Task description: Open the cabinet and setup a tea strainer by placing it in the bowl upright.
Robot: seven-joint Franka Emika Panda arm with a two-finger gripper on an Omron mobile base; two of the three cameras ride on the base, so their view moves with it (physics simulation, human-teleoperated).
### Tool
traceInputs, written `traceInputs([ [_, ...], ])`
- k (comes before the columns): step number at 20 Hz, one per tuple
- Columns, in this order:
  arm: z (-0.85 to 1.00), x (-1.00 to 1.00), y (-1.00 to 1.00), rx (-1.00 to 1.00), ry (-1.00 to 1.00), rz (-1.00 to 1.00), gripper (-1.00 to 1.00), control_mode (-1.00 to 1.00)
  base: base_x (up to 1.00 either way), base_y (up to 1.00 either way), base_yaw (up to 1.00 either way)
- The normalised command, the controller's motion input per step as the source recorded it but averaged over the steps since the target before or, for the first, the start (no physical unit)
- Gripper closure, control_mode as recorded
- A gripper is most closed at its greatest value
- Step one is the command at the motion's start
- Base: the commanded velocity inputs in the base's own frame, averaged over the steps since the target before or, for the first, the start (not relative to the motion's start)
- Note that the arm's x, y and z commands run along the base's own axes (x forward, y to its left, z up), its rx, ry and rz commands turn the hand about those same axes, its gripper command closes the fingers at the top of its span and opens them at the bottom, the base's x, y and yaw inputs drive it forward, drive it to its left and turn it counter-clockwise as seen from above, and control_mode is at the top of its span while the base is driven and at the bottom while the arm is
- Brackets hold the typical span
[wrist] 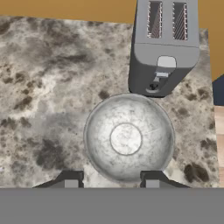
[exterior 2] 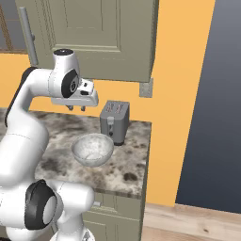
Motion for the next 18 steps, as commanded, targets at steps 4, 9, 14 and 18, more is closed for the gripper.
traceInputs([
  [4, 0.00, -0.01, 0.00, 0.00, 0.00, 0.00, -1.00, -1.00, 0.00, 0.00, 0.00],
  [9, 0.00, 0.00, 0.00, 0.00, 0.00, 0.00, -1.00, -1.00, 0.00, 0.00, 0.00],
  [14, 0.07, -0.17, 0.13, 0.00, -0.04, 0.01, -1.00, -1.00, 0.00, 0.00, 0.00],
  [18, 0.52, -0.22, 0.69, 0.04, -0.21, 0.06, -1.00, -1.00, 0.00, 0.00, 0.00],
])
